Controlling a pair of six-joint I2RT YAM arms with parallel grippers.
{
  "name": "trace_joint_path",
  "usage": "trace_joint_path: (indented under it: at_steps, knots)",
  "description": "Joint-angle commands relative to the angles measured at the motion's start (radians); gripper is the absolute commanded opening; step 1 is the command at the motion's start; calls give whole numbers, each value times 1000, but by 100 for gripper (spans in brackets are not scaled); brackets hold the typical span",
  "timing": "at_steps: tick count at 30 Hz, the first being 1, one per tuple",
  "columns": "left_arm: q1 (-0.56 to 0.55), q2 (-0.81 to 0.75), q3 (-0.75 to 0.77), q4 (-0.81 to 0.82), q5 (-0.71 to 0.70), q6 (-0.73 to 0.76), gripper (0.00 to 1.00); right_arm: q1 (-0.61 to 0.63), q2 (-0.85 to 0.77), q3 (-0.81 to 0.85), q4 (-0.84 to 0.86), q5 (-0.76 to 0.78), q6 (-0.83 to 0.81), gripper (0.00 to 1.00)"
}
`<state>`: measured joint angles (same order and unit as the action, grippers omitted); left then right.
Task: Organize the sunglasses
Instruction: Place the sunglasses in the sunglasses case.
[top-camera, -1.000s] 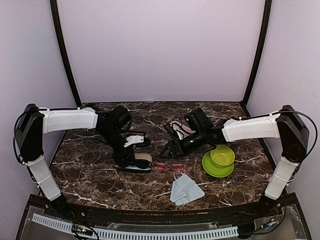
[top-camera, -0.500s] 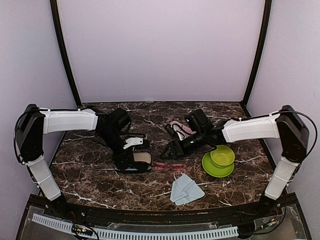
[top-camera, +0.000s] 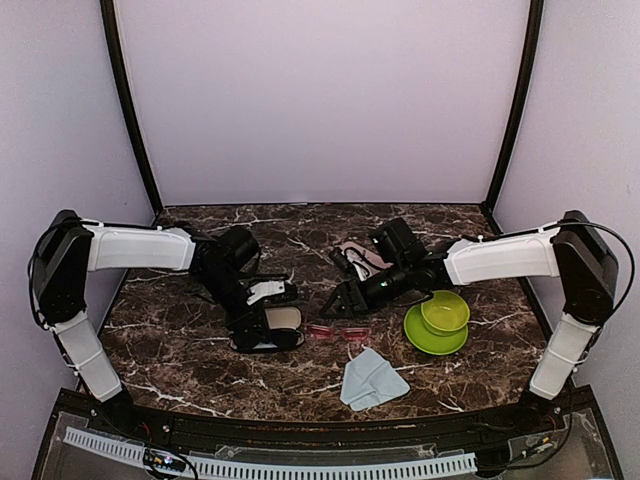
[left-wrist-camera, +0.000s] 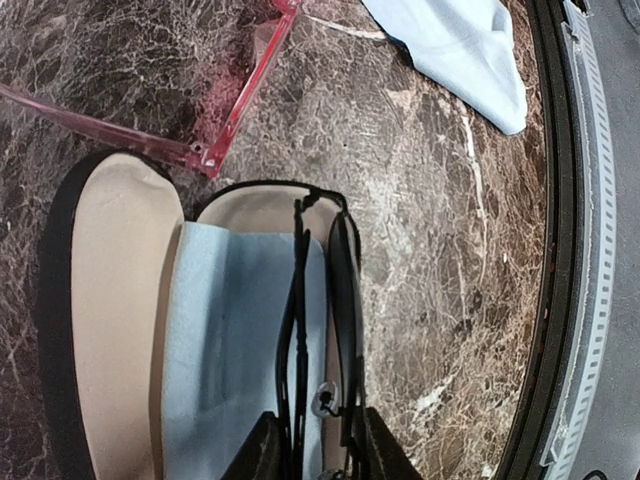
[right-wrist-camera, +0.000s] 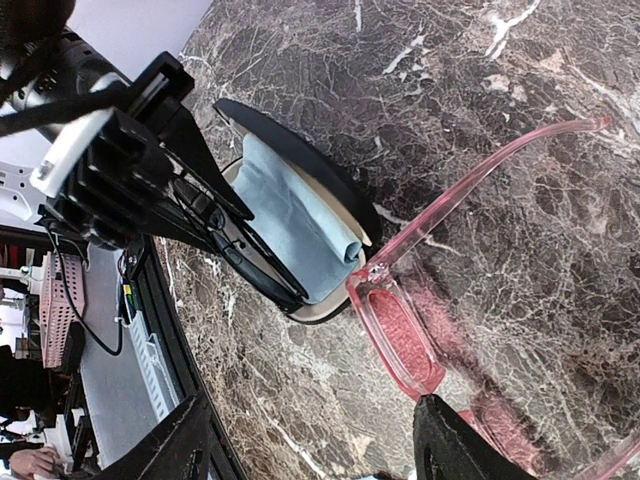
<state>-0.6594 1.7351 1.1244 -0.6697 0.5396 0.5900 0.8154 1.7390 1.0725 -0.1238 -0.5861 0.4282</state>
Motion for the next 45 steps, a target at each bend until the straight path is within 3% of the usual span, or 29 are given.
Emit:
trace_joint_path:
  at_steps: [1, 19, 32, 45]
  knots:
    - [-4, -44, -41, 35, 23, -40, 26, -5, -19, -9, 38, -14, 8, 69]
    - [-13, -37, -66, 98, -43, -82, 37, -3, -13, -5, 38, -21, 12, 69]
    - [-19, -60, -88, 126, -79, -81, 57, 23, 19, 18, 29, -19, 7, 68]
    - [-54, -81, -114, 144, -103, -74, 69, 31, 26, 16, 30, -15, 15, 68]
